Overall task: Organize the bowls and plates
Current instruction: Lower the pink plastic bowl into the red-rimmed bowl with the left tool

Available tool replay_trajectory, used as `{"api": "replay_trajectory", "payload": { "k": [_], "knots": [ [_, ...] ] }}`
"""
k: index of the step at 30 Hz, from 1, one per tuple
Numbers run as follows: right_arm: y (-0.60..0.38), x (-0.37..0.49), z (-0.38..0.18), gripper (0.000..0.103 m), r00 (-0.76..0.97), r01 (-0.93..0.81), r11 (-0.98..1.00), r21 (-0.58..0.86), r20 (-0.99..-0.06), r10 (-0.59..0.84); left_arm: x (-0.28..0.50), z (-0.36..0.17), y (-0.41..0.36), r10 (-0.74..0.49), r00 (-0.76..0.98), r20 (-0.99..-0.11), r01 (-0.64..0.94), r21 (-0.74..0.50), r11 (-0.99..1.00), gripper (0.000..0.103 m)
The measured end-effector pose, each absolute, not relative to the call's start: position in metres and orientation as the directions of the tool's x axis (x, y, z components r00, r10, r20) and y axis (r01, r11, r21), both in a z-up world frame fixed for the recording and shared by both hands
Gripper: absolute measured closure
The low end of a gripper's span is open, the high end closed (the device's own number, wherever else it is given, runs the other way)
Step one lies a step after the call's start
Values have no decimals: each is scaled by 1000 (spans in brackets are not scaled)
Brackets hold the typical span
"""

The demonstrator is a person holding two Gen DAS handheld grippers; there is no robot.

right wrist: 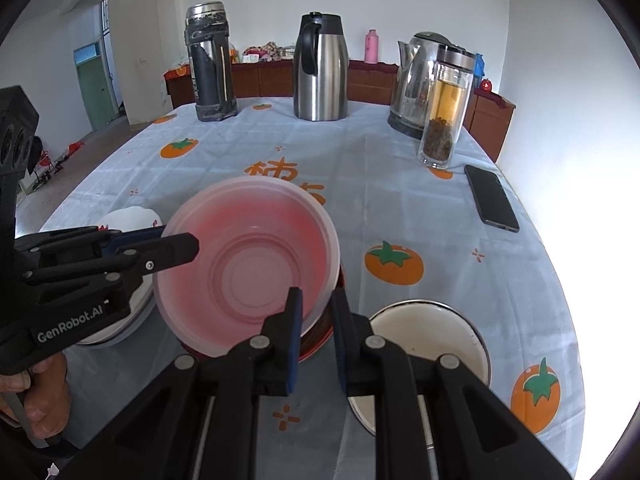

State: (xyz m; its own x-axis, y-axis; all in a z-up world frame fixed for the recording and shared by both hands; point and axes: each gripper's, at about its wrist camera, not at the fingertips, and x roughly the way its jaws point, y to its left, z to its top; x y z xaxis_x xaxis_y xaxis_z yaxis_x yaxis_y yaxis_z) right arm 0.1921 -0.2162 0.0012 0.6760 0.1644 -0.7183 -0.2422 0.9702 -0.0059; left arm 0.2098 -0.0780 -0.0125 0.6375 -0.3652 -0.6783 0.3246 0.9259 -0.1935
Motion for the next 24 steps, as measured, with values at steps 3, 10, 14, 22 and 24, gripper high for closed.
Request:
{"api": "replay_trajectory", "payload": {
  "k": [3,10,14,22,24],
  "knots": [
    [-216,193,1,87,676,-240,971,-9,-720,160,210,-13,-78,-367,633,-682,329,-192,924,84],
    [-216,196,0,87,674,-236,972,-20,-724,149,212,-18,-80,-365,620,-695,332,-190,924,84],
    [-215,196,-1,87,672,-236,971,-24,-726,145,212,-17,-80,-366,620,-694,333,-189,924,84],
    [-215,199,-3,87,665,-236,971,-34,-734,136,213,-19,-81,-368,612,-700,338,-189,922,84],
    [-215,200,-3,87,665,-235,971,-37,-735,133,213,-20,-81,-366,608,-704,340,-185,922,84]
  ]
}}
